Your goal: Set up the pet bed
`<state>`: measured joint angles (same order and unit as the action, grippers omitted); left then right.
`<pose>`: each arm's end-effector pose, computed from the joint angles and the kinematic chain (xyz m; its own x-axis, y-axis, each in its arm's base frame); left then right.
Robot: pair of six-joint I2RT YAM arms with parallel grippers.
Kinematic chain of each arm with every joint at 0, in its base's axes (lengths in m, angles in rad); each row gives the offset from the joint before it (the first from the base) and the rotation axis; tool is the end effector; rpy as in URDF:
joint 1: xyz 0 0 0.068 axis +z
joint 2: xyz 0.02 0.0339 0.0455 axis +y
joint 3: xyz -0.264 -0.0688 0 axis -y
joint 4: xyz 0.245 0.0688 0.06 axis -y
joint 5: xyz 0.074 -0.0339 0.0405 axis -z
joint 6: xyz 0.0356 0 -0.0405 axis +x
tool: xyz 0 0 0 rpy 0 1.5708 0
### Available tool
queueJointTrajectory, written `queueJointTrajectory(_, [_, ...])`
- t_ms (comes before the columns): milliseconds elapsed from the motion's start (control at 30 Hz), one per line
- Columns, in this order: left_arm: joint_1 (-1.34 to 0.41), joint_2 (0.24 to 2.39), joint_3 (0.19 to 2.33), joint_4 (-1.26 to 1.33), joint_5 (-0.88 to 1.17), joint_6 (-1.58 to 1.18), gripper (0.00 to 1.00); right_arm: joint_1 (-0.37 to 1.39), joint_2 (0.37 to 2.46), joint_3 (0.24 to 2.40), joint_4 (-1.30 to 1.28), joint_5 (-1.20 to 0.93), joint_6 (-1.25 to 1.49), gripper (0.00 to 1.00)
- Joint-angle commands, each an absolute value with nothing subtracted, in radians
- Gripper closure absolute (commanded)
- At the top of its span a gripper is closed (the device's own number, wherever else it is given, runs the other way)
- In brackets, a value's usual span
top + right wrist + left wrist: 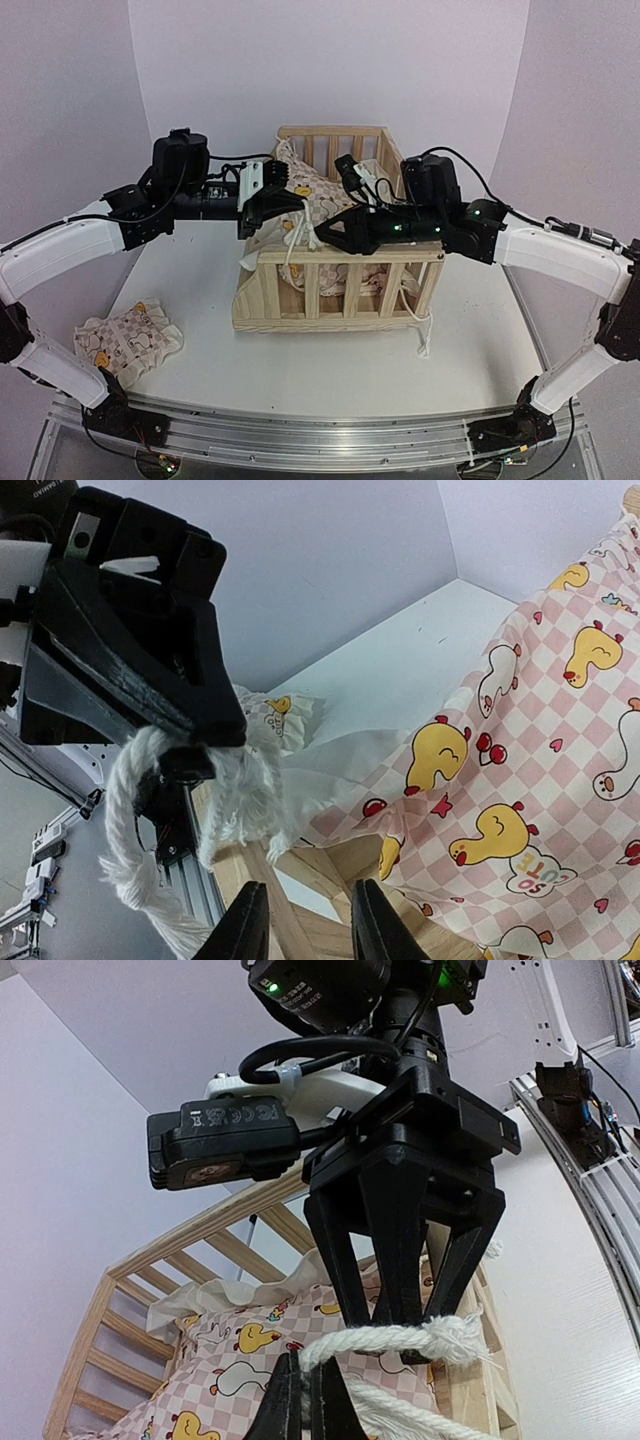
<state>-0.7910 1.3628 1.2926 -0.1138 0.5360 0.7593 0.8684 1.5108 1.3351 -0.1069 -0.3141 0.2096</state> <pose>0.2099 -0.2381 0.3953 0.5706 0.2648 -0.7774 0.7880 0.0900 0.6090 0.2238 0.2815 0.3632 -0.3671 -0.1275 -0.9214 -0.8601 0.4238 0.2841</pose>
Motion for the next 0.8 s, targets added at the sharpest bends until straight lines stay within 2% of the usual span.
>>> queueJointTrajectory(0, [-0.783,1.348,1.346,0.018,0.537,0.750,1.00,0.870,1.574,1.411,-0.134,-0.394,0.213,0.67])
queueJointTrajectory(300, [-0.782,1.346,1.345,0.024,0.528,0.754,1.00,0.870,1.657,1.450,-0.075,-0.465,0.252,0.74])
queueJointTrajectory(333, [-0.782,1.345,1.344,0.023,0.527,0.755,1.00,0.870,1.658,1.448,-0.059,-0.469,0.258,0.76])
queueJointTrajectory(433, [-0.782,1.347,1.344,0.023,0.527,0.753,1.00,0.869,1.657,1.435,-0.034,-0.475,0.269,0.95])
queueJointTrajectory(500, [-0.782,1.347,1.344,0.024,0.525,0.753,1.00,0.870,1.648,1.422,-0.029,-0.472,0.271,1.00])
queueJointTrajectory(767, [-0.782,1.347,1.334,0.022,0.521,0.756,1.00,0.868,1.547,1.326,-0.015,-0.338,0.251,1.00])
